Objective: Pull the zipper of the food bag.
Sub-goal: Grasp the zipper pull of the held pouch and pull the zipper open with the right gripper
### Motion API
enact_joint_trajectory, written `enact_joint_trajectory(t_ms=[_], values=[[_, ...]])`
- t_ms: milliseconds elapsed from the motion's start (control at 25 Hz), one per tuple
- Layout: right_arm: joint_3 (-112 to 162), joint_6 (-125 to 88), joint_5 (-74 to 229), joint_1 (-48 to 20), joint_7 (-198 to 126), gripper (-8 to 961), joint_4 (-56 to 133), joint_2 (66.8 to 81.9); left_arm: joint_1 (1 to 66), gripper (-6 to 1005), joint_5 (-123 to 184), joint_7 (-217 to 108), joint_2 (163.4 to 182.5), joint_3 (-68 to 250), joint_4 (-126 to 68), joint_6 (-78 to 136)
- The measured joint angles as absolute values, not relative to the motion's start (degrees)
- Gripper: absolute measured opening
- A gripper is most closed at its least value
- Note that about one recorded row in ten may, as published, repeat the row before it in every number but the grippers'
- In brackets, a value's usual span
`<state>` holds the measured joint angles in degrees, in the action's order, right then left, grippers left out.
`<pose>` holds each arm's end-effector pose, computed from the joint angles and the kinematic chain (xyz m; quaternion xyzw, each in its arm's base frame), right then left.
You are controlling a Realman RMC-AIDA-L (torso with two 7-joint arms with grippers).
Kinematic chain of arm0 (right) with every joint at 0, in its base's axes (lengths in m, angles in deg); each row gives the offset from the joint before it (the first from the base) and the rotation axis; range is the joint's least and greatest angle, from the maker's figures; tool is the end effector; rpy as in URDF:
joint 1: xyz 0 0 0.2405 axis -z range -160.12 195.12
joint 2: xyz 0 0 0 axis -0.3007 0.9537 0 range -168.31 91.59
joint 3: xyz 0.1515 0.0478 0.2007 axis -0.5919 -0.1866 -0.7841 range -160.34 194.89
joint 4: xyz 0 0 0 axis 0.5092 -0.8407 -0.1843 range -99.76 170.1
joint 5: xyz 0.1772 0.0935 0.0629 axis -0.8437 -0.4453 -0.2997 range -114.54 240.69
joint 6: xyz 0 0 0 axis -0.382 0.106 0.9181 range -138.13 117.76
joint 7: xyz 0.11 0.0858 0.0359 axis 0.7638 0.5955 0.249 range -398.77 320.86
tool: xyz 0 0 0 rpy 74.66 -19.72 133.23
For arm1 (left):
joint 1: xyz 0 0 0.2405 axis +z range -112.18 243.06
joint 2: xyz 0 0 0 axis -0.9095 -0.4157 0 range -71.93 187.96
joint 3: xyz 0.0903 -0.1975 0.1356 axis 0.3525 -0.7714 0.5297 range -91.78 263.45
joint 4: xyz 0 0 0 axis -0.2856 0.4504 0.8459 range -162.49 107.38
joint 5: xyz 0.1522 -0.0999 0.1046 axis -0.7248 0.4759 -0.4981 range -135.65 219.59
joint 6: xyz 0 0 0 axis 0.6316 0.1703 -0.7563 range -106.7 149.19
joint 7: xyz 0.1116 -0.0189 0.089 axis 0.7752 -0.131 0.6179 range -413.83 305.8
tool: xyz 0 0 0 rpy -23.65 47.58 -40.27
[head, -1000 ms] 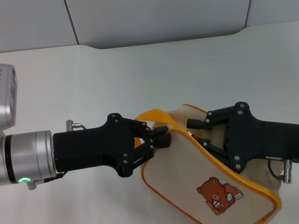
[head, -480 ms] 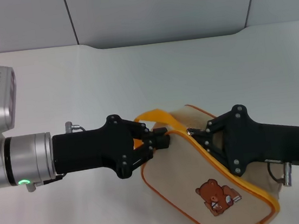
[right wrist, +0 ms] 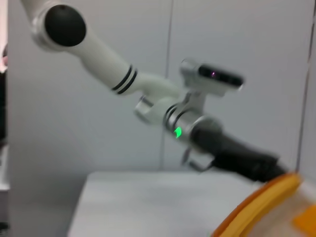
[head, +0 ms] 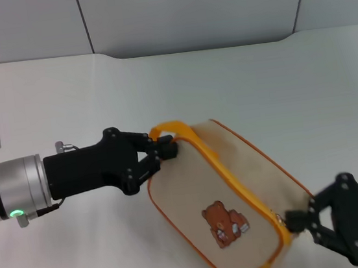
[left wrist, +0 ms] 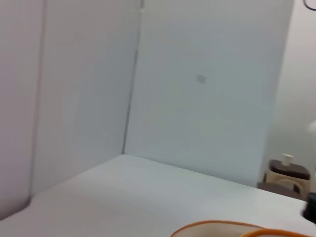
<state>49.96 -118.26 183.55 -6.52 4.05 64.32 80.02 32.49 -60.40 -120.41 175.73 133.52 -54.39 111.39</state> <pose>0.2837 0.2469 -0.0073 -0.9476 -0.0042 0.3084 0.0836 -0.2380 0.3262 -0.0241 -0.9384 -0.1355 -0.3030 0.0961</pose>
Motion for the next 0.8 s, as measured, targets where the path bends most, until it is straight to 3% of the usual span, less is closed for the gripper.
enact_joint_trajectory(t_ms=[720, 800], values=[[40.16, -120.78, 184.23, -7.25, 22.17, 14, 64.85, 78.90, 33.87, 70, -60.49, -120.30, 175.68, 132.98, -54.29, 110.26], [38.36, -121.56, 183.51, -7.50, 22.64, 70, 64.25, 78.88, 34.06, 69, -60.47, -120.25, 175.79, 132.94, -54.28, 109.99]])
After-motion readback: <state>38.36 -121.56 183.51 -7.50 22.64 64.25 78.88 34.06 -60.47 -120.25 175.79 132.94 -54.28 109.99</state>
